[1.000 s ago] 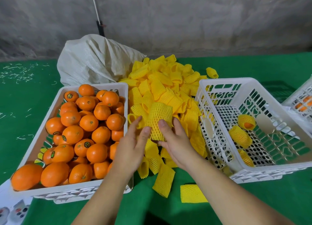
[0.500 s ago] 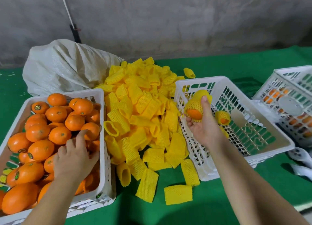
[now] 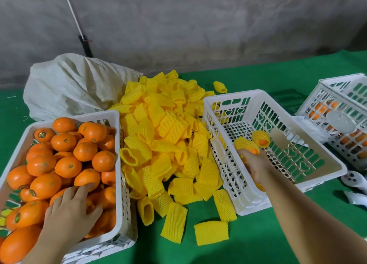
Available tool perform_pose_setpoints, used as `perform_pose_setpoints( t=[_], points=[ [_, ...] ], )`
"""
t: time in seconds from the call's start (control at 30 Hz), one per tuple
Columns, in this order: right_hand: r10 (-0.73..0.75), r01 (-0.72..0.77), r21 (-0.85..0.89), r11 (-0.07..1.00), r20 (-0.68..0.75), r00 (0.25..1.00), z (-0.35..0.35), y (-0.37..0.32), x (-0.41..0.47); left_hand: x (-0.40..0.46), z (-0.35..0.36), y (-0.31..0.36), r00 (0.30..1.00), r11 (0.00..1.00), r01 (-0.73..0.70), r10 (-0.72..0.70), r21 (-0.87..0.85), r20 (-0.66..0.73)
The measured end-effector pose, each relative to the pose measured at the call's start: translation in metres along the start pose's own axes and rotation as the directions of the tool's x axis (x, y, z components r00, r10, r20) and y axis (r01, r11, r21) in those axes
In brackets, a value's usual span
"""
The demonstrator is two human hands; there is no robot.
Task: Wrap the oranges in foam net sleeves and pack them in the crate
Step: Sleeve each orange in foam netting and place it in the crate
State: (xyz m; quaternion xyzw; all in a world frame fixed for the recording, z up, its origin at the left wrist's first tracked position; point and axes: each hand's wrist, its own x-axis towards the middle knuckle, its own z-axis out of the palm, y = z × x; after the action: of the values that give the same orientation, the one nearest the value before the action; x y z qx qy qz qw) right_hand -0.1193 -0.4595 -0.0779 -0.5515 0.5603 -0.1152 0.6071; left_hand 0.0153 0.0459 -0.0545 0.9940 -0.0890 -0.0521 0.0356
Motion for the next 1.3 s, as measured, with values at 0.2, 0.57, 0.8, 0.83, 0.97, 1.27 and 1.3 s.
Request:
perform_pose_setpoints(
  t=[0.2, 0.57, 0.8, 0.83, 0.97, 1.27, 1.3],
  points=[
    [-0.462, 0.454, -0.232, 0.861, 0.019, 0.887, 0.008, -0.039, -0.056, -0.032, -0.025, 0.065, 0.917, 0.815, -0.334, 0.164, -0.474, -0.364],
    [-0.598, 0.738, 0.055, 0.672, 0.629, 0.497, 0.095, -0.006, -0.167, -0.036, -0.035, 0.179, 0.956, -0.033, -0.110, 0.269, -0.993, -0.115],
    [-0.609, 0.724, 0.066, 0.687, 0.595, 0.524, 0.101, -0.002, -0.171, -0.033, -0.018, 0.160, 0.954, 0.265, -0.297, 0.034, -0.917, -0.299],
    [-0.625, 0.736, 0.043, 0.676, 0.562, 0.541, 0.104, -0.002, -0.171, -0.033, -0.017, 0.158, 0.927, 0.340, -0.360, 0.026, -0.869, -0.374],
    [-0.659, 0.727, 0.093, 0.681, 0.512, 0.551, 0.116, 0.000, -0.176, -0.042, -0.014, 0.160, 0.753, 0.492, -0.627, 0.182, -0.604, -0.632],
    [-0.562, 0.672, 0.198, 0.714, 0.734, 0.381, 0.115, 0.008, -0.191, -0.041, -0.047, 0.178, 0.912, -0.312, 0.269, 0.388, -0.911, 0.137],
    [-0.520, 0.557, 0.223, 0.800, 0.720, 0.460, 0.116, 0.007, -0.197, -0.044, -0.046, 0.180, 0.930, -0.310, 0.212, 0.355, -0.927, 0.094]
  ],
)
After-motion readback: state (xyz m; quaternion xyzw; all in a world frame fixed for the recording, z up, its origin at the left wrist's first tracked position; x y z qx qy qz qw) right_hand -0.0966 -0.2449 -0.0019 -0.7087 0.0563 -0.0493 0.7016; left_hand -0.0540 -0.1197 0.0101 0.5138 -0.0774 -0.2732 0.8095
